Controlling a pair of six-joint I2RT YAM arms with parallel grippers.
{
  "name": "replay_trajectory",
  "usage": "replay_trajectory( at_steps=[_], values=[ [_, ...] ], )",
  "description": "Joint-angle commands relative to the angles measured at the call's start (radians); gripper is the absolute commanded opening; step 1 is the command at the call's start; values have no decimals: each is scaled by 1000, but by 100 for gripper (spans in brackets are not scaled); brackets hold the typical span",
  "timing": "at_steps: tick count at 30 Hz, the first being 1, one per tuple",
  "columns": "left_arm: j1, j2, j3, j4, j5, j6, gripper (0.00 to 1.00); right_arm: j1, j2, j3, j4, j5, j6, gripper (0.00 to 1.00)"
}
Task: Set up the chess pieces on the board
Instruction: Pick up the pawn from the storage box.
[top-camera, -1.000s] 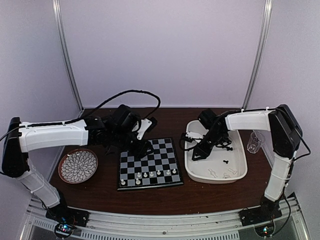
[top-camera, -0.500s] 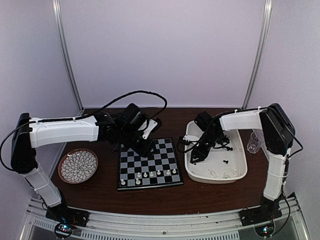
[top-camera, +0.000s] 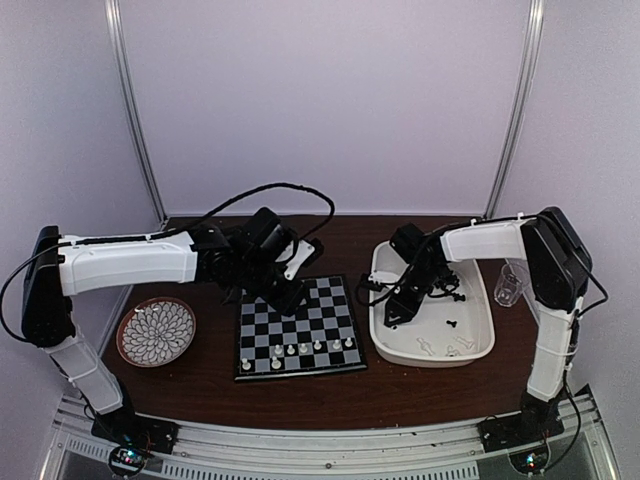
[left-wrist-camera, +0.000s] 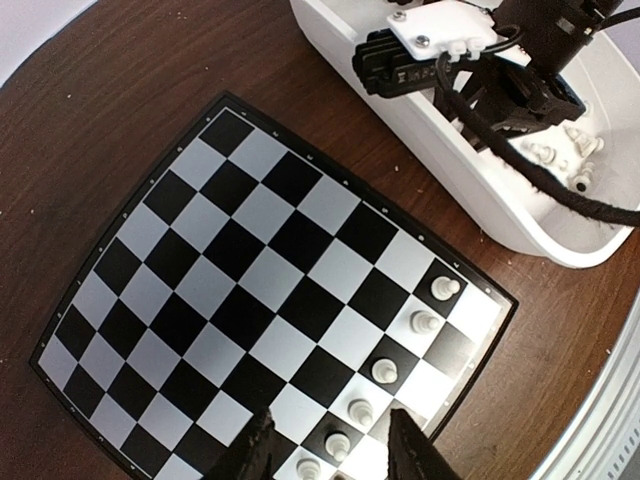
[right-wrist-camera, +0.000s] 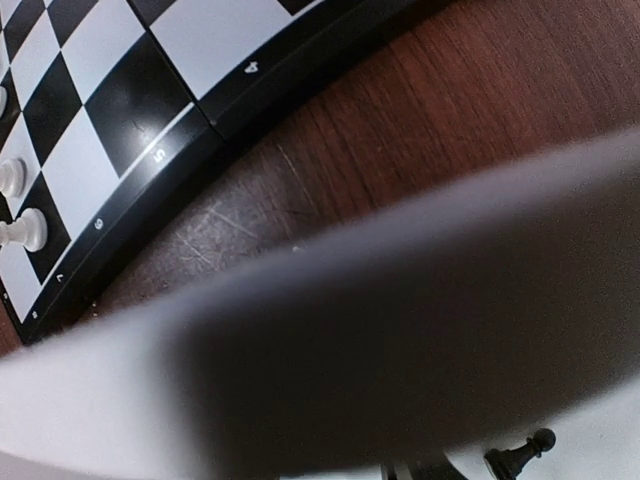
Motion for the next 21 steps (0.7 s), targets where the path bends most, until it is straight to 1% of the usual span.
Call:
replay_trajectory(
  at_steps=[1, 14, 21],
  values=[
    [-3, -9, 26, 19, -7, 16, 39, -1, -34, -26, -38, 72, 27, 36],
    [-2, -24, 7, 24, -13, 23, 39, 2, -78, -78, -58, 152, 23, 34],
    [-1, -37, -12, 41, -11, 20, 39, 2, -88, -94, -43, 161, 18, 27]
  ],
)
